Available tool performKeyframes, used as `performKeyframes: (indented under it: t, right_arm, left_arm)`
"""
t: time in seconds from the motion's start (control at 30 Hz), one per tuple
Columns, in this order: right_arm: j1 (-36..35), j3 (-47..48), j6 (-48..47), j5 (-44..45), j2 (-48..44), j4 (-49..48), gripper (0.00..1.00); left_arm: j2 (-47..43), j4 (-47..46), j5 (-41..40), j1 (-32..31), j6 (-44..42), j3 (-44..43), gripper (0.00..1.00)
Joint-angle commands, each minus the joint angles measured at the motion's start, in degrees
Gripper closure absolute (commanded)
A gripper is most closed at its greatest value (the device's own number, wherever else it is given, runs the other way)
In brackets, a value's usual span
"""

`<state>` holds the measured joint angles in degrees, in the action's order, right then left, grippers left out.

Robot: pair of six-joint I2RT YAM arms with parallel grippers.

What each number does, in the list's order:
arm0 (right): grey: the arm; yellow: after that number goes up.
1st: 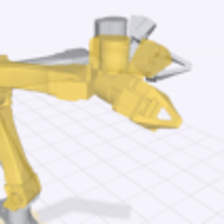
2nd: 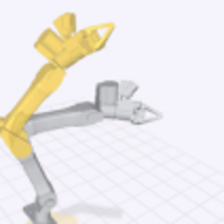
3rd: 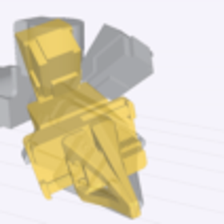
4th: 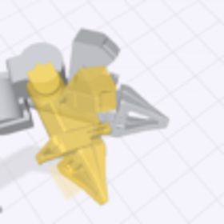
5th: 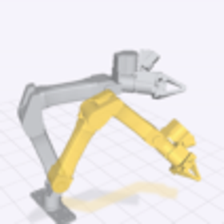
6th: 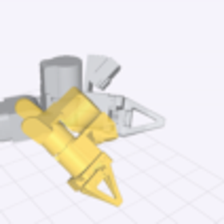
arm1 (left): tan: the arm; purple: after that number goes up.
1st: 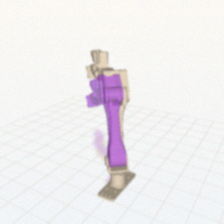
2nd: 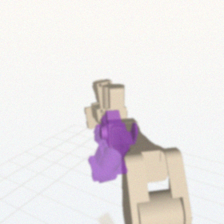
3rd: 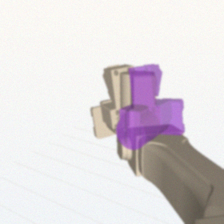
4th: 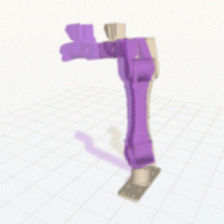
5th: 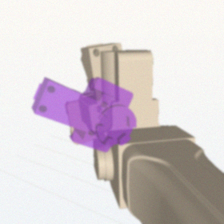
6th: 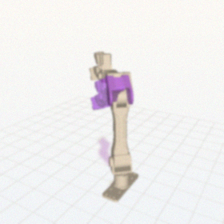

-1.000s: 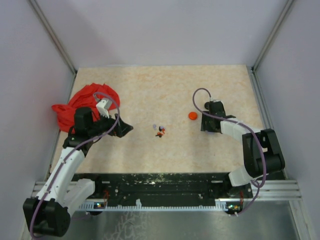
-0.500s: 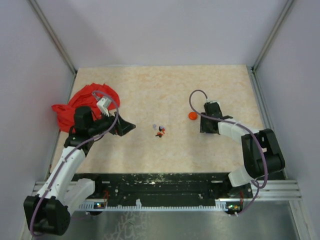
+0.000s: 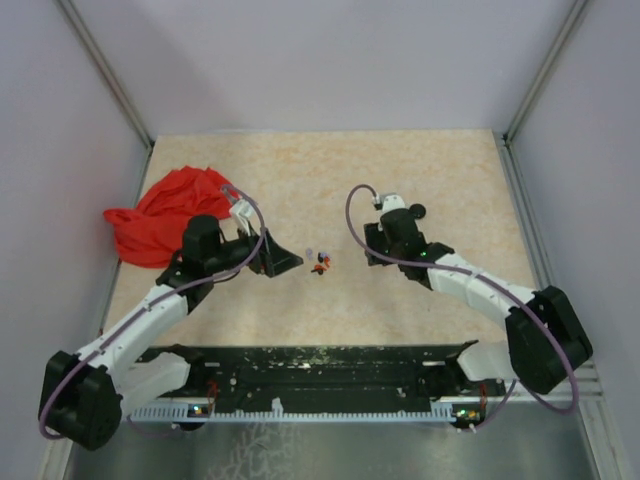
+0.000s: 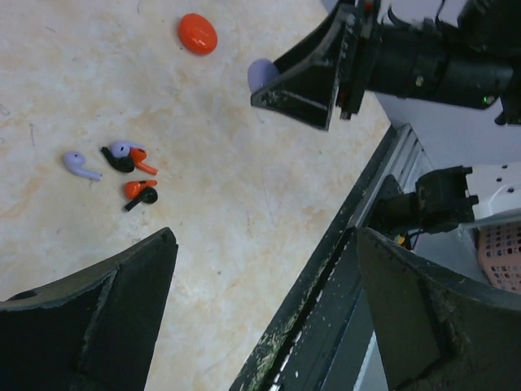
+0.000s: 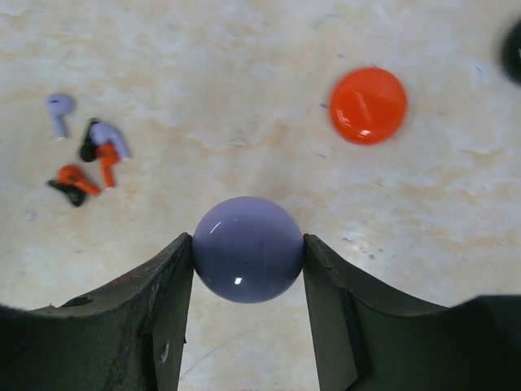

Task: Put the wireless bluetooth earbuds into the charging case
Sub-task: Pick up the charging case at the center of the board.

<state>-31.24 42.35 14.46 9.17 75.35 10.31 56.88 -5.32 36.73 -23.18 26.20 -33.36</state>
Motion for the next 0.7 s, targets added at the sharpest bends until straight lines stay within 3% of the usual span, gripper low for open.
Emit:
performKeyframes:
  t: [0.0, 0.33, 0.67]
  right_arm:
    - [-5.8, -1.4, -2.5, -0.8, -4.8, -10.5, 0.55]
    - [-16.2, -3.4, -8.3, -0.7, -7.5, -22.3, 0.54]
    - [-21.0, -6.1, -13.9, -4.8, -9.9, -31.0, 0.54]
  left_arm:
    - [2.7, -11.7, -1.7, -1.1, 7.0, 1.2, 0.04]
    - [10.2, -25.5, 1.7, -1.3, 15.6, 2.3, 0.1]
    - [12.8, -27.4, 6.4, -1.4, 19.2, 2.0, 0.2]
